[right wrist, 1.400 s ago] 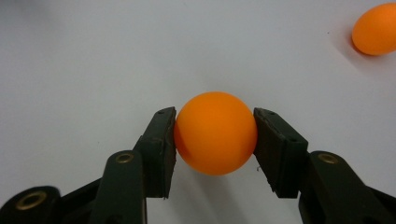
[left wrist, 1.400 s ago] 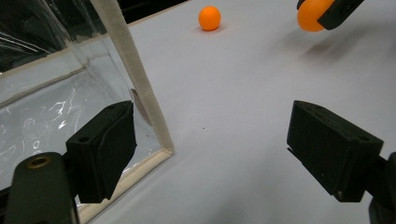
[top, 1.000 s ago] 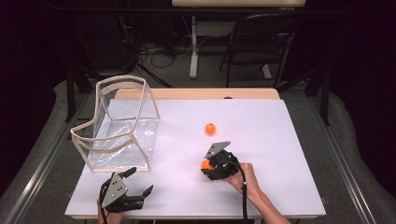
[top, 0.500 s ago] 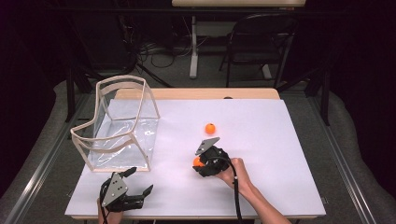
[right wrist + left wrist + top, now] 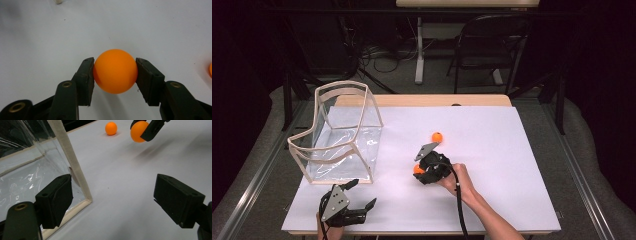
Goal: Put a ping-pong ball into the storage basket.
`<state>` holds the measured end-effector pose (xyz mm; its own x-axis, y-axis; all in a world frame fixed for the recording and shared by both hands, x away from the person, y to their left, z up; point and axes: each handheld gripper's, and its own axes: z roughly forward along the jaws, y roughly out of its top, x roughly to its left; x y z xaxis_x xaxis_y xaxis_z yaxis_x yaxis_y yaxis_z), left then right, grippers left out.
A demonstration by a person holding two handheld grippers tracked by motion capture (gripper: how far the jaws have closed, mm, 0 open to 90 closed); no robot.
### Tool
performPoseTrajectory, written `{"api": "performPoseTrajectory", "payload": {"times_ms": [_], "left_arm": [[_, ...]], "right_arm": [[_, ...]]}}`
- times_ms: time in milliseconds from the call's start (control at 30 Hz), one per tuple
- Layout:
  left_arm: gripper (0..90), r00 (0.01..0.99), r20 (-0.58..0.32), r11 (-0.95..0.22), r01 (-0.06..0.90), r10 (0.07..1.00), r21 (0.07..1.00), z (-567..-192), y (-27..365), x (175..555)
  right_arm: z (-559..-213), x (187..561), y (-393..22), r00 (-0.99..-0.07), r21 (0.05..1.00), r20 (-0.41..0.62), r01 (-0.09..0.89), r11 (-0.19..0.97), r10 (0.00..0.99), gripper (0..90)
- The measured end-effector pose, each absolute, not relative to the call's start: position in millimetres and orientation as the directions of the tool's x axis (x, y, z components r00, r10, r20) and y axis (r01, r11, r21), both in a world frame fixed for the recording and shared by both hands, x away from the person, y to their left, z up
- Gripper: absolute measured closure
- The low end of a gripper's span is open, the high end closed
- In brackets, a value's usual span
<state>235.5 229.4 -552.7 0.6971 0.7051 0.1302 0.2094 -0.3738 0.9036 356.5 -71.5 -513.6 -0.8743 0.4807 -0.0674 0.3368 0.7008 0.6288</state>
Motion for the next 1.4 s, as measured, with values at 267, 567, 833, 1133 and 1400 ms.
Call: {"api": "performPoseTrajectory", "payload": {"times_ms": [267,567,833,1133,1400], "left_arm": [[15.7,0.695,0.13,-0.372,0.21,0.708,0.904,-552,229,235],[15.7,0.696,0.129,-0.371,0.208,0.706,0.905,-552,229,235],[15.7,0.695,0.128,-0.37,0.209,0.707,0.905,-552,229,235],[15.7,0.693,0.127,-0.366,0.209,0.71,0.907,-552,229,235],[15.7,0.695,0.128,-0.368,0.208,0.708,0.906,-552,229,235]], "right_arm": [[-510,364,-64,-0.879,0.624,-0.071,0.33,0.709,0.472,50.9],[-507,371,-56,-0.88,0.613,-0.074,0.331,0.717,0.47,50.9],[-503,377,-52,-0.878,0.614,-0.067,0.338,0.714,0.473,50.9],[-499,383,-49,-0.879,0.609,-0.069,0.337,0.718,0.472,51.0],[-496,387,-46,-0.88,0.607,-0.07,0.336,0.721,0.469,51.0]]}}
